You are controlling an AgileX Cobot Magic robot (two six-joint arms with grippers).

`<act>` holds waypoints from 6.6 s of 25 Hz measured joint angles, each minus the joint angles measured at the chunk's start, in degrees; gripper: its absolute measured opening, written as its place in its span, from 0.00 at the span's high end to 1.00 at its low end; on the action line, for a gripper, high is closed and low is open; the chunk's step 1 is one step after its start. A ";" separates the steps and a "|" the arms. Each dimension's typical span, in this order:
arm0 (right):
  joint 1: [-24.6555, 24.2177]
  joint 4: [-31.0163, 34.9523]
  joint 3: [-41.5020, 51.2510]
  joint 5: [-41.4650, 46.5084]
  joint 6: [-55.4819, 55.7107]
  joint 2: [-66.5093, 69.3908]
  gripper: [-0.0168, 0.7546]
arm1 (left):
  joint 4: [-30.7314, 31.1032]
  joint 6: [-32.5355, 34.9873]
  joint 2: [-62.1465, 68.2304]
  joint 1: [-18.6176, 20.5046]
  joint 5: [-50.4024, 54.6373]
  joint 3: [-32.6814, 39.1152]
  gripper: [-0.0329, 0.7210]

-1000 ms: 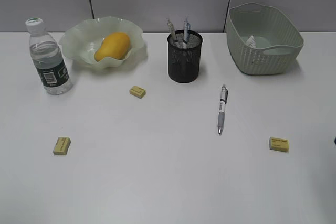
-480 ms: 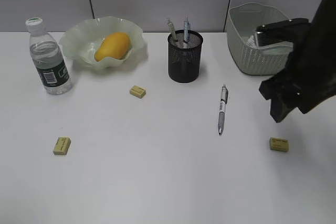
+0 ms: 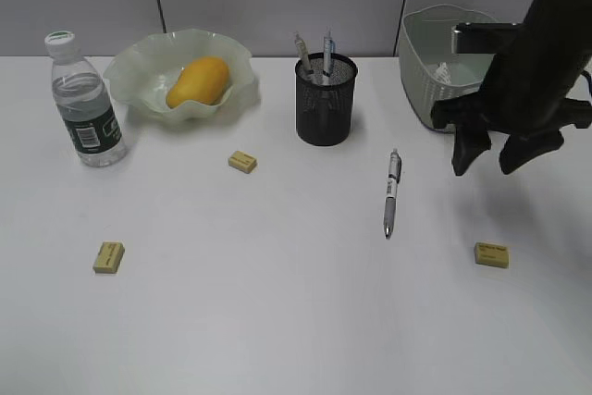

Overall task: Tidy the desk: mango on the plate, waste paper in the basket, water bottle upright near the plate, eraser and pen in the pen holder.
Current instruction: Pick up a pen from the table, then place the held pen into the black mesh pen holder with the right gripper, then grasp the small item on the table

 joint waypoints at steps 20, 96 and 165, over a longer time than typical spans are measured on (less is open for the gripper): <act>4.67 3.46 -13.32 -5.87 12.40 16.73 0.42 | 0.00 0.00 0.00 0.00 0.00 0.00 0.28; 9.93 -3.23 -20.76 -44.43 -5.77 19.11 0.80 | 0.00 0.00 0.00 0.00 0.05 0.00 0.33; 9.97 -2.72 34.81 10.32 -11.80 -65.38 0.35 | 0.24 0.00 0.00 0.00 0.00 0.00 0.34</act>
